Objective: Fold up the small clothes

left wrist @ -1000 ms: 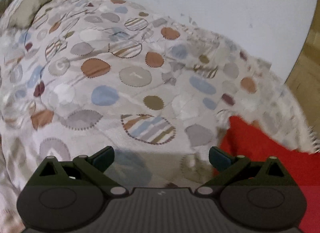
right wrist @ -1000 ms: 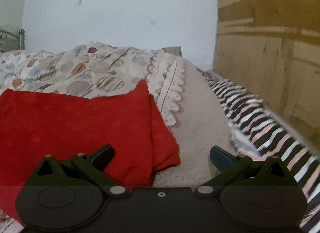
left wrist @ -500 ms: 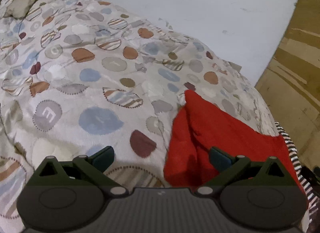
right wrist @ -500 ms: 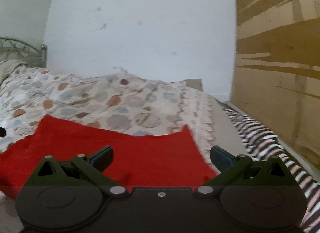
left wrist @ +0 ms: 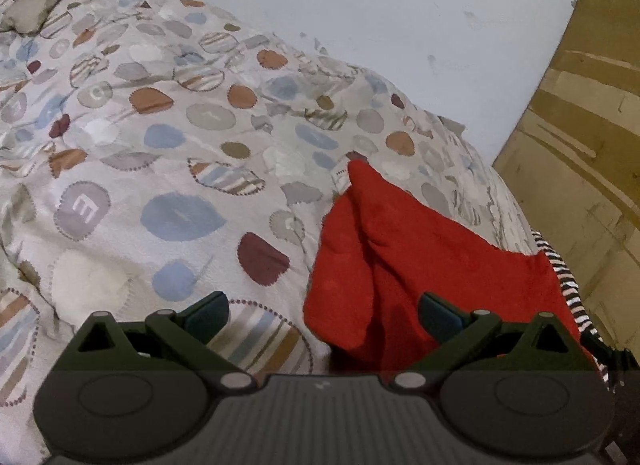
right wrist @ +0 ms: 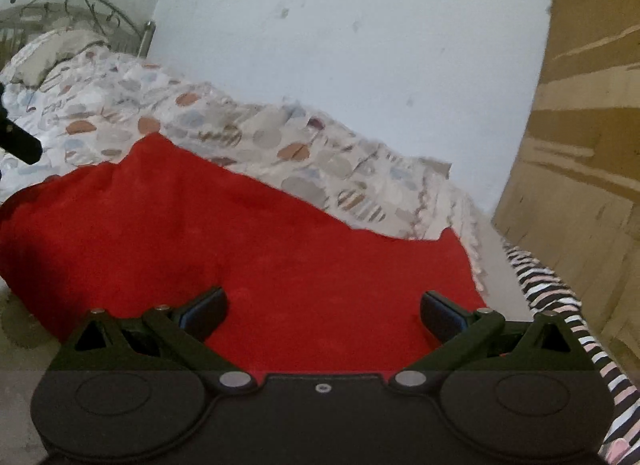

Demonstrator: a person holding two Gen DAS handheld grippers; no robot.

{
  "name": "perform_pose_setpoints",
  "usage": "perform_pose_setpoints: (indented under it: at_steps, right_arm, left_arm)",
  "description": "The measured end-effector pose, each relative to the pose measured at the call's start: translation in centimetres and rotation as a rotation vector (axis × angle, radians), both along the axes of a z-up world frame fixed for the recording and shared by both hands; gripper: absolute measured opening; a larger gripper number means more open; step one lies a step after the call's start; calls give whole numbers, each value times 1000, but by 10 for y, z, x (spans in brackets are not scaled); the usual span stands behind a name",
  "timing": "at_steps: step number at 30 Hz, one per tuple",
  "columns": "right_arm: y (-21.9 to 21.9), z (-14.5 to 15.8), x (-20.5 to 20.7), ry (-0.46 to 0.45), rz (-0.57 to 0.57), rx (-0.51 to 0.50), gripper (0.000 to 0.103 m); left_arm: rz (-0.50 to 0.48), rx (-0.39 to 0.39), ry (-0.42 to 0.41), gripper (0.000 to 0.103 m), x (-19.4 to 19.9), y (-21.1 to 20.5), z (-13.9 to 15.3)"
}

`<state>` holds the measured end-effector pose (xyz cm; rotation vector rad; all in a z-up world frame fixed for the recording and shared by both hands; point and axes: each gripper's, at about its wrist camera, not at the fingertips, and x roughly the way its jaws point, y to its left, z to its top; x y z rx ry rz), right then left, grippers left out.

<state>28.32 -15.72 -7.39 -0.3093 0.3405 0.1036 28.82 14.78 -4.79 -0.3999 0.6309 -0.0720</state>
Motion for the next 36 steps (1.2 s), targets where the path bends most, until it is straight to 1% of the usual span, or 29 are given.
perform_pose_setpoints:
  at_steps: [2, 8, 12, 14, 16, 20, 23, 26, 29, 33, 36]
  right_arm:
    - [1, -1, 0, -6, -2, -2, 103]
    - [-8, -4, 3, 7, 6, 54, 103]
    - [-9, -5, 3, -1, 7, 65, 103]
    - [-9, -6, 2, -8, 6, 66, 103]
    - [-10, -6, 2, -11, 7, 66, 103]
    - [-11, -6, 2, -9, 10, 75, 103]
    - [-11, -6, 2, -9, 11, 81, 103]
    - [-11, -7, 1, -12, 11, 81, 103]
    - [-11, -7, 1, -12, 10, 80, 103]
    - [-11, -7, 1, -15, 9, 81, 103]
    - [-12, -7, 1, -15, 10, 81, 103]
  left_arm:
    - [-14, 2, 12, 103, 1, -3, -1]
    - [-66, 17, 31, 103, 6, -12, -6]
    - [-98, 22, 27, 103, 13, -20, -8]
    - [-109, 47, 24, 103, 17, -26, -9]
    - [-98, 81, 45, 103, 20, -29, -11]
    - [-60, 47, 80, 103, 20, -20, -15]
    - [-17, 45, 100, 103, 17, -12, -18]
    - [27, 80, 133, 103, 16, -7, -22]
    - [24, 33, 142, 102, 16, -2, -22]
    - [8, -37, 76, 102, 11, 1, -15]
    - [-31, -104, 47, 103, 16, 0, -13]
